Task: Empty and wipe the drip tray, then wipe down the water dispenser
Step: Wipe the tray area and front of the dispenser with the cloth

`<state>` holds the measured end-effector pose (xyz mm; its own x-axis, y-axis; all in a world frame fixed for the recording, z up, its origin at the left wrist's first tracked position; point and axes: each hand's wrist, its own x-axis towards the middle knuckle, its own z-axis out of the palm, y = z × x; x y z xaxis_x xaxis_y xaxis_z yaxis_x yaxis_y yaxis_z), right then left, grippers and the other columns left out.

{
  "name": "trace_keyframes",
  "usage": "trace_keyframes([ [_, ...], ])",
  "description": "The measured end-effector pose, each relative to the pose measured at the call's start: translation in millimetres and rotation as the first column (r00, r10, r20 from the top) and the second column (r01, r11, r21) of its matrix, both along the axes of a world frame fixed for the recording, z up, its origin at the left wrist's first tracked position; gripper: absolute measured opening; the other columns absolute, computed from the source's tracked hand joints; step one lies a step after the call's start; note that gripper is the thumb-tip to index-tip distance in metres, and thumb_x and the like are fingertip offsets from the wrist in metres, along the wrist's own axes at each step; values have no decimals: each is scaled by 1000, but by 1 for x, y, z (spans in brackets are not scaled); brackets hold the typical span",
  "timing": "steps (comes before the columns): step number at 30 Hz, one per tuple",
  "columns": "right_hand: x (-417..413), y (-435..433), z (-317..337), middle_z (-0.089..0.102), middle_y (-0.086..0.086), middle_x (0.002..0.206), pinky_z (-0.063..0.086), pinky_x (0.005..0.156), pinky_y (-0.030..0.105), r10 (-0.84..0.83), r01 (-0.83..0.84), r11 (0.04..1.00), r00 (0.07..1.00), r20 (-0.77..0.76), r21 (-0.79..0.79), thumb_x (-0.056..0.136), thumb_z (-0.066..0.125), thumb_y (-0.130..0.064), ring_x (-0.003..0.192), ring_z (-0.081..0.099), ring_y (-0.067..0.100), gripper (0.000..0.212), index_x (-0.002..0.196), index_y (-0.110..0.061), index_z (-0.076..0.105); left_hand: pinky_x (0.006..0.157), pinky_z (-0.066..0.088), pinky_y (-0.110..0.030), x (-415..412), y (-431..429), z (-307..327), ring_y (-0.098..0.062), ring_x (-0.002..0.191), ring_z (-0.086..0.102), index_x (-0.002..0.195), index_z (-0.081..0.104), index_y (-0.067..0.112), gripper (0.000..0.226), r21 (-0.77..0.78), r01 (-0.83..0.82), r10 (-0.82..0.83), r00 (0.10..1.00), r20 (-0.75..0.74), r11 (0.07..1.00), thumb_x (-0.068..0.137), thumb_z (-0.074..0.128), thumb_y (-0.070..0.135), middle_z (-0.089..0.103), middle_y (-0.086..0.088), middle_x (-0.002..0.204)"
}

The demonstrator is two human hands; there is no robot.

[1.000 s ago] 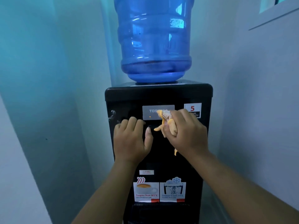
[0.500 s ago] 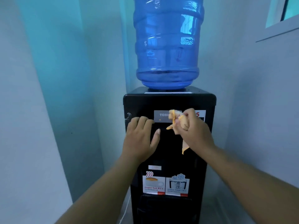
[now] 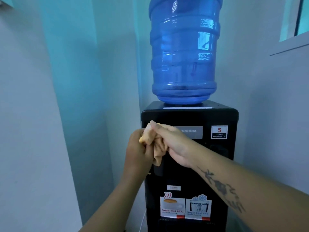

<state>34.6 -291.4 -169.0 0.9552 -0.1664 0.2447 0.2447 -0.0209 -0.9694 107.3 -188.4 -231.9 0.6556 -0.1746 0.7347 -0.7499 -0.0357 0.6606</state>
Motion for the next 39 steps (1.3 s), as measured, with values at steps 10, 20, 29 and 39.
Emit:
trace_keyframes([
  [10,46,-85,49,57,0,85,39,69,37,-291,692,-171,645,707,-701,98,41,-47,84,55,27,37,85,-19,62,64,58,-38,60,-6,33,-11,89,61,105,54,50,46,-194,-83,62,992,-112,977,83,47,11,39,5,118],
  [20,63,-91,26,57,3,65,23,55,32,-235,789,-325,467,853,-522,98,37,-44,59,53,32,43,72,-18,58,74,44,-31,97,-52,-5,-14,95,58,102,39,37,19,-108,-61,64,998,22,992,88,46,48,55,1,106],
  [29,67,-88,24,56,4,59,23,54,31,-241,820,-317,415,877,-476,95,43,-40,53,52,31,39,68,-15,58,65,42,-20,95,-54,10,1,76,55,88,40,43,10,-145,-92,102,993,60,985,92,49,40,53,14,88],
  [39,71,-87,23,51,3,54,23,54,32,-281,857,-273,363,888,-437,92,46,-38,49,43,28,40,63,-13,56,62,42,-35,76,-49,-58,4,71,55,87,49,44,17,-47,-156,156,988,2,987,83,39,57,58,19,85],
])
